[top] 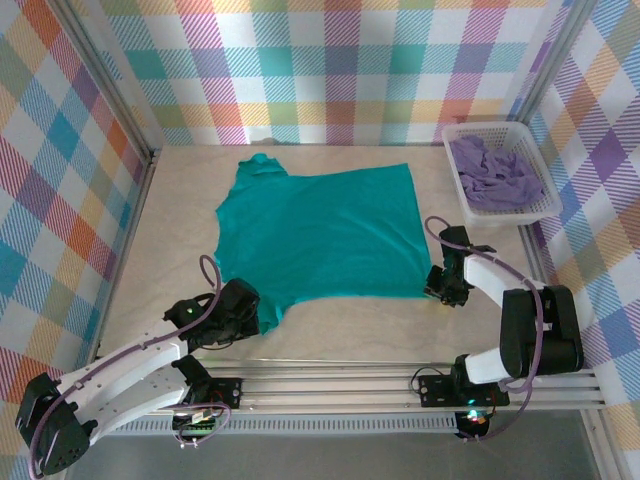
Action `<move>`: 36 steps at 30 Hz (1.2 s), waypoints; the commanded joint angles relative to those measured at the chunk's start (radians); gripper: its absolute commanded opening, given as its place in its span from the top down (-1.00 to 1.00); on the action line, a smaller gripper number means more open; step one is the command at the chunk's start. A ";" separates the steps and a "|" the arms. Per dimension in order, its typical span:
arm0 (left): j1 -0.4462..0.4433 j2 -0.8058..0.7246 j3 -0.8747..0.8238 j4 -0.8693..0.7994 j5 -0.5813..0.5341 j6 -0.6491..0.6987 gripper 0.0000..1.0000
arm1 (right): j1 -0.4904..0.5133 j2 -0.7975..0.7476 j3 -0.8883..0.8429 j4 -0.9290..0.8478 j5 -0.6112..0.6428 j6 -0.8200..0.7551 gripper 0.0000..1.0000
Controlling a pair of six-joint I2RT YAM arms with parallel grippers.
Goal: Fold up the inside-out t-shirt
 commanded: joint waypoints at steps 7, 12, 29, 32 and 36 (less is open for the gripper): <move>0.059 -0.032 0.051 -0.057 0.021 0.056 1.00 | 0.008 -0.025 0.001 0.091 -0.106 -0.024 0.86; 0.111 -0.060 0.102 -0.093 0.051 0.082 1.00 | 0.010 -0.081 -0.016 0.069 -0.101 -0.026 0.90; 0.527 0.255 0.428 0.124 0.121 0.350 1.00 | -0.018 0.137 0.309 0.115 -0.209 -0.185 0.81; 0.531 0.332 0.466 0.144 0.114 0.363 1.00 | -0.019 0.190 0.377 0.106 -0.221 -0.196 0.79; 0.538 0.397 0.481 0.169 0.108 0.373 1.00 | -0.020 0.250 0.437 0.108 -0.234 -0.199 0.77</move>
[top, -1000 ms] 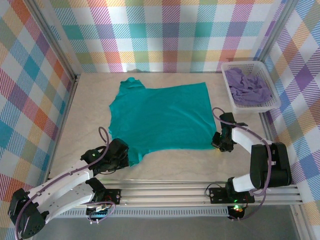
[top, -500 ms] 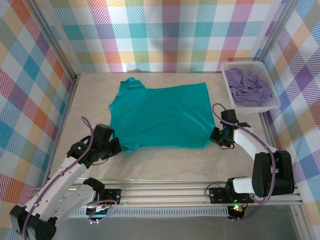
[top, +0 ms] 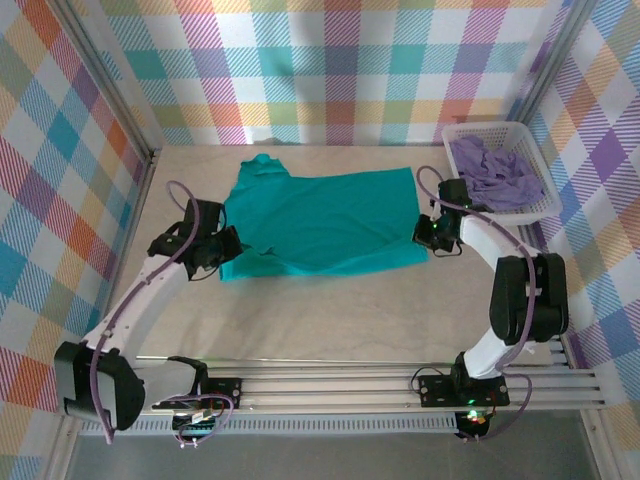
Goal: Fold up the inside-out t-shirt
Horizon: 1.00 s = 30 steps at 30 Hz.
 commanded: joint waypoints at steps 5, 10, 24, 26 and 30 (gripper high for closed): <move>0.028 0.090 0.058 0.046 -0.015 0.055 1.00 | -0.004 0.101 0.097 -0.019 -0.014 -0.043 0.77; 0.043 0.142 0.080 0.051 -0.023 0.069 1.00 | -0.007 0.115 0.114 -0.036 0.025 -0.060 0.78; 0.066 0.283 0.139 0.091 -0.007 0.087 1.00 | -0.040 0.128 0.130 -0.024 0.020 -0.056 0.81; 0.068 0.322 0.160 0.097 -0.012 0.087 1.00 | -0.040 0.147 0.148 -0.012 0.009 -0.049 0.81; 0.070 0.402 0.199 0.115 -0.037 0.089 1.00 | -0.041 0.211 0.202 0.003 0.004 -0.042 0.75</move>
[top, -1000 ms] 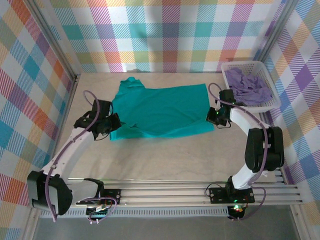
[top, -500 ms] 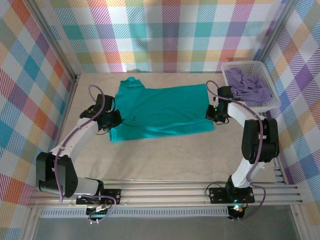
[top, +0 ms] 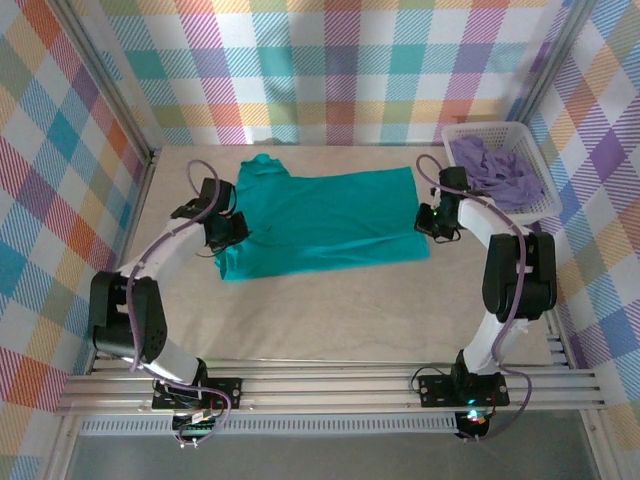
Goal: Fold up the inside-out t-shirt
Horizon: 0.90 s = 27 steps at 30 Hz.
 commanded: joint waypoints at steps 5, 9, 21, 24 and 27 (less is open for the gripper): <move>0.024 0.168 0.119 0.036 -0.070 0.024 0.73 | -0.007 0.152 0.162 -0.014 0.004 -0.012 0.42; 0.034 0.235 0.198 0.012 -0.138 0.040 0.24 | -0.006 0.122 0.199 -0.050 0.064 -0.031 0.20; -0.037 -0.039 -0.211 0.324 0.125 -0.120 -0.18 | 0.080 -0.079 -0.134 0.127 -0.151 0.025 0.07; -0.038 0.036 -0.208 0.338 0.155 -0.115 -0.16 | 0.076 0.006 -0.073 0.080 -0.119 0.012 0.12; -0.038 0.081 -0.209 0.335 0.139 -0.100 -0.15 | 0.055 0.083 -0.031 0.005 -0.088 0.017 0.18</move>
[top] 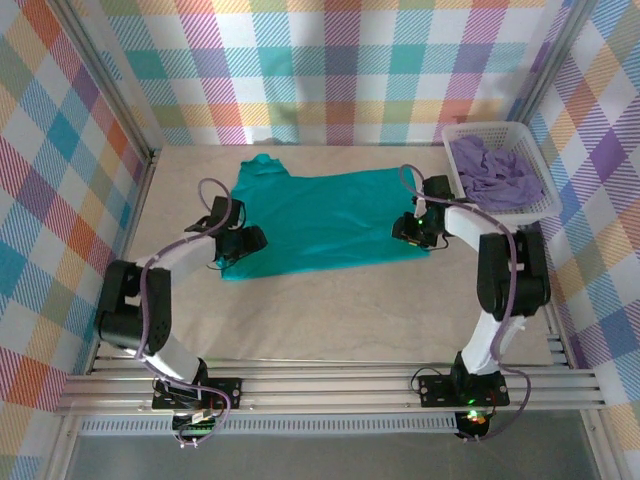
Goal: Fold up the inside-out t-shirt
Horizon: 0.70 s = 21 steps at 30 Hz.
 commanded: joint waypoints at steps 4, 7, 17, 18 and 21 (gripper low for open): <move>-0.002 0.024 -0.070 0.065 0.037 -0.018 -0.15 | -0.028 0.044 -0.009 -0.108 0.021 0.018 0.22; -0.002 -0.018 -0.143 0.081 0.056 -0.030 -0.15 | -0.029 -0.004 -0.093 -0.111 -0.027 0.043 0.24; -0.042 -0.532 -0.495 -0.010 0.045 -0.168 -0.16 | -0.013 -0.428 -0.536 -0.009 -0.050 0.248 0.27; -0.042 -0.575 -0.479 -0.017 0.040 -0.169 -0.16 | 0.005 -0.460 -0.528 -0.002 -0.045 0.244 0.24; -0.036 -0.606 -0.372 0.006 -0.043 -0.112 -0.27 | 0.069 -0.499 -0.410 0.019 0.048 0.163 0.13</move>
